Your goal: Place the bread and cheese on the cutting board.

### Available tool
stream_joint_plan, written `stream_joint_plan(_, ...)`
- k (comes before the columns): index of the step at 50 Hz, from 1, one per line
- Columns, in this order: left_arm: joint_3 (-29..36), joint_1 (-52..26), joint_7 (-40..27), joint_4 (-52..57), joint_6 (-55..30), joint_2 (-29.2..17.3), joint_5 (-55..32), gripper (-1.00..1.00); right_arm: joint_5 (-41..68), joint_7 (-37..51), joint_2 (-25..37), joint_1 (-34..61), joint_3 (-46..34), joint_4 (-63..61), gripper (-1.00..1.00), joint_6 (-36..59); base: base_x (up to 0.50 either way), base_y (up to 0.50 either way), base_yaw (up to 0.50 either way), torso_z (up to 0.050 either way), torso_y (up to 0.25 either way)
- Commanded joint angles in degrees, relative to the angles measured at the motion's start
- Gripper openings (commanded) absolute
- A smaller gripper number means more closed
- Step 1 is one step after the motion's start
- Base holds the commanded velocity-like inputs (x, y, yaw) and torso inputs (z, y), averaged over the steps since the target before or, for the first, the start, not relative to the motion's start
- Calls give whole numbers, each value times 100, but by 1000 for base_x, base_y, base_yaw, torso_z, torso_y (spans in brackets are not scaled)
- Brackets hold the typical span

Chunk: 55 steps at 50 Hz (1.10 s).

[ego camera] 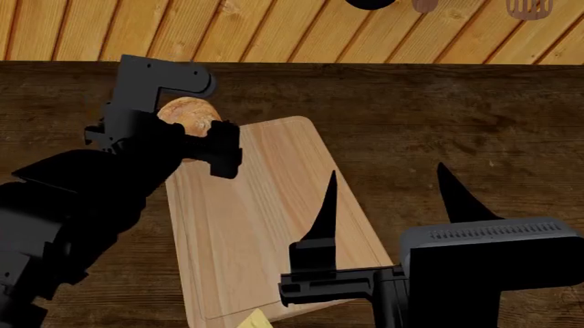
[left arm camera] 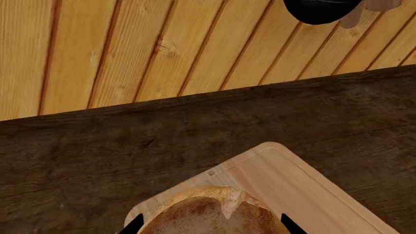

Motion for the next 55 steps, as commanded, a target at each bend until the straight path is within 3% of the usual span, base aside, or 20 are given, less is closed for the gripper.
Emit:
stream_joint_plan(1,190,152,-88,-226,262,60,-241,-100,49,32,29,16,-18,-5,100,1,0,0,0,0,0)
stream_joint_plan(20,226,515,-292,35,334,-44,-465,-100,71,90,80,19,-83,46,100,-51,0,0,0,0,0)
stream_joint_plan(55,509,602,-301,-599,795,-17,-518,-100,180,211,149,57,-154,42,100,-55,0,0,0,0,0)
